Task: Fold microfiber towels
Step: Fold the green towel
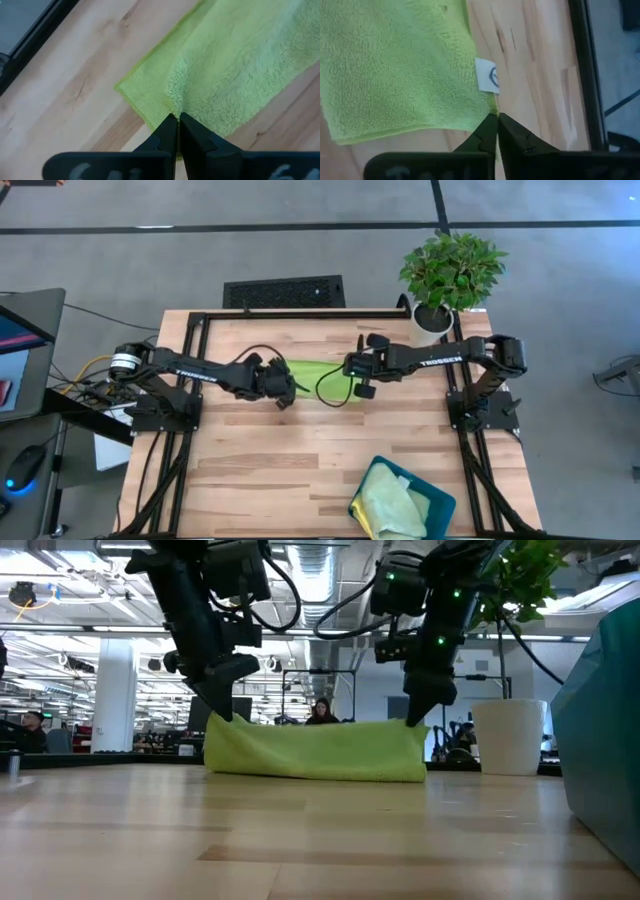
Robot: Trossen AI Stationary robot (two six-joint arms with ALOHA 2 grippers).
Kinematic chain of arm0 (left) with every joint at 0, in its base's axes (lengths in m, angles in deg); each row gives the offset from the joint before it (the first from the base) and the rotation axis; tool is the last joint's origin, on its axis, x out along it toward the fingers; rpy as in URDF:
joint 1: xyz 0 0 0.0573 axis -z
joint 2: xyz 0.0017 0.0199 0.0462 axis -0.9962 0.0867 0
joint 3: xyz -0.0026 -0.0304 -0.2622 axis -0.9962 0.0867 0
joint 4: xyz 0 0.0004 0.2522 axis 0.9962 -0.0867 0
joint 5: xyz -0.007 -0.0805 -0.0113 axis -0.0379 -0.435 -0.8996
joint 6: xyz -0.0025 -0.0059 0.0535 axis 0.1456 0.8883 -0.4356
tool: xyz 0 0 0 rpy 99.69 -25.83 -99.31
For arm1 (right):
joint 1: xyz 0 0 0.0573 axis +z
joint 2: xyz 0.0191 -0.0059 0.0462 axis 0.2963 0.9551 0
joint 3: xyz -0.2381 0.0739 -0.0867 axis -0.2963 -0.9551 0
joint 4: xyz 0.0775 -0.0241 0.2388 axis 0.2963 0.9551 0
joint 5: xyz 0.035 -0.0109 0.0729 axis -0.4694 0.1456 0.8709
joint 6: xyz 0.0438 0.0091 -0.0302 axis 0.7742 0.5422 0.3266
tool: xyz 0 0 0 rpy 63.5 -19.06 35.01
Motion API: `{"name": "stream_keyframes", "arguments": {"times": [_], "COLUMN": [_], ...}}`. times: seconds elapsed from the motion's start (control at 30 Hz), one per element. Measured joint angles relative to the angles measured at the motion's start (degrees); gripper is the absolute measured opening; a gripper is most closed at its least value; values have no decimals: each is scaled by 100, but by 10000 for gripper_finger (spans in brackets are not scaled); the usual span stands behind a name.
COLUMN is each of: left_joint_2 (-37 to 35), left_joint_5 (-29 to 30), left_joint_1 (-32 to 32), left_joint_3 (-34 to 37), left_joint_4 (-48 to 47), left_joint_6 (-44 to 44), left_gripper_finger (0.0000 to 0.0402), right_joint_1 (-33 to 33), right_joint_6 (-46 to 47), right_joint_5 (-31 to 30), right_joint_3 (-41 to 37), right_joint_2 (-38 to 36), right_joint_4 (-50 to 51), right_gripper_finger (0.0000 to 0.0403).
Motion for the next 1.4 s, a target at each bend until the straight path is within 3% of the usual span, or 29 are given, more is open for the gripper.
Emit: {"name": "stream_keyframes", "arguments": {"times": [0.2,0.4,0.57,0.63,0.73,0.83,1.03,1.2,1.4], "left_joint_2": [0,0,-2,-2,-4,-4,-4,-4,-4], "left_joint_5": [11,-81,-1084,-1568,-1888,-1785,-1490,-781,-1111], "left_joint_1": [-143,-367,-424,-290,-1,200,205,138,-7], "left_joint_3": [0,0,-48,-49,3,131,761,921,1054], "left_joint_4": [6,15,-65,-84,-110,-99,838,1053,1057], "left_joint_6": [-137,-440,-833,-1324,-2171,-2665,-3008,-2988,-3076], "left_gripper_finger": [51,119,153,157,157,155,154,153,153], "right_joint_1": [27,26,82,137,258,415,820,1075,1200], "right_joint_6": [-410,-528,-179,-45,-11,-10,-187,-193,-63], "right_joint_5": [-6,-22,91,481,1410,2027,2101,2102,2101], "right_joint_3": [5,5,281,468,661,769,816,816,816], "right_joint_2": [-4,-6,-57,-72,-143,-133,-131,-131,-131], "right_joint_4": [-170,-275,54,340,452,574,546,527,524], "right_gripper_finger": [79,154,207,219,227,228,222,222,221]}}
